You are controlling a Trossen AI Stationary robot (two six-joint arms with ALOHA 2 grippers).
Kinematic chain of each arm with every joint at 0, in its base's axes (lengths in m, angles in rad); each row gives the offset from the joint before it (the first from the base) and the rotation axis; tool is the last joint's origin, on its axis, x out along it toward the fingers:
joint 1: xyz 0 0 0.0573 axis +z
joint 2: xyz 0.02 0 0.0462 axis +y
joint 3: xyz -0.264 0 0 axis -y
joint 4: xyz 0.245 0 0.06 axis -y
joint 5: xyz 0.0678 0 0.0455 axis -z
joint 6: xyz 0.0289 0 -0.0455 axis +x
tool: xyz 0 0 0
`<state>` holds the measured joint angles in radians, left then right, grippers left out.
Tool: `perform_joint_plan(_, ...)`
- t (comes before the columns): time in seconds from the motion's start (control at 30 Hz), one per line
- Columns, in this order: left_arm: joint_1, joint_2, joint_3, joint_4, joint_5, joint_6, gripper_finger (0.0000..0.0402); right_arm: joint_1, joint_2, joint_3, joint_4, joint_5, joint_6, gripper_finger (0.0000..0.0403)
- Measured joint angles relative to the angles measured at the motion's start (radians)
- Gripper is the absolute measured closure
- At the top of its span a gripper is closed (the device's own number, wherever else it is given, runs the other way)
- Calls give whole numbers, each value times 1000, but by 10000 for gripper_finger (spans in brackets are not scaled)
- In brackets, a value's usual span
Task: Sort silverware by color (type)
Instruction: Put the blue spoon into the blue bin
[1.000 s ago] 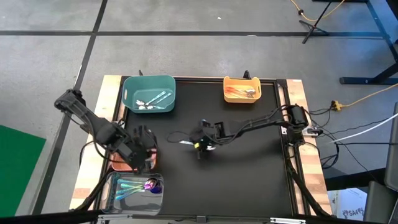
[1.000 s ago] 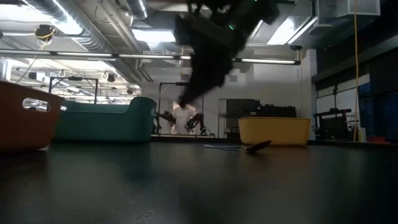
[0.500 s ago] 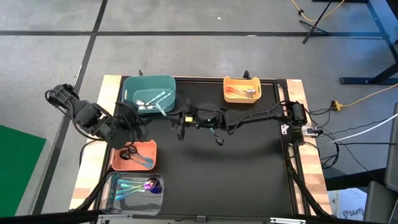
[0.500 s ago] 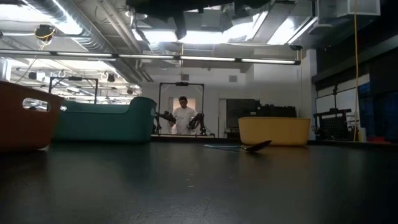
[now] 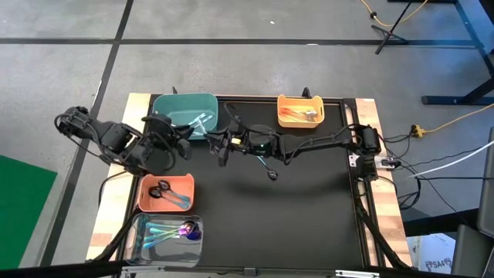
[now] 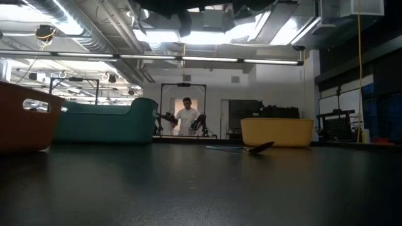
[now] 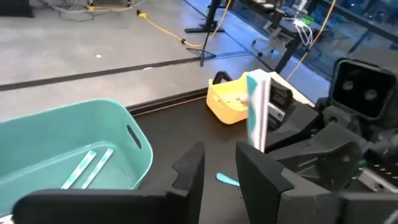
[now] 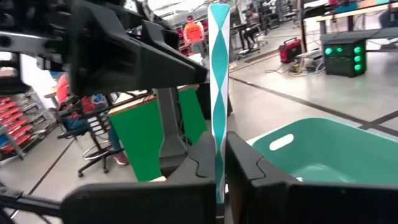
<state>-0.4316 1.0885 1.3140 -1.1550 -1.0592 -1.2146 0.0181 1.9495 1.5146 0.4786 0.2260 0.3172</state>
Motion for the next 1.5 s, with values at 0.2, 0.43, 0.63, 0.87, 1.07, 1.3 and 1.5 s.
perform_joint_plan(0.2, 10, 0, 0, 118, 2, 141, 286, -1, 0, 0, 0, 28, 0, 403)
perform_joint_plan(0.43, 43, 11, 0, 171, 4, 176, 270, 0, 0, 0, 35, 26, 0, 403)
perform_joint_plan(0.63, 66, 46, 0, 181, 8, 178, 270, 1, -2, 0, 49, 26, 0, 403)
perform_joint_plan(0.87, 74, 81, 0, 191, 10, 179, 269, 1, -2, 0, 45, 25, 0, 403)
perform_joint_plan(1.07, 82, 91, 0, 221, 3, 179, 269, 1, -2, 0, 44, 17, 0, 403)
perform_joint_plan(1.3, 113, 90, 0, 233, 10, 179, 269, 1, -2, 0, 42, -35, 0, 403)
perform_joint_plan(1.5, 125, 90, 0, 232, 33, 179, 285, 1, -2, 0, 24, -35, 0, 403)
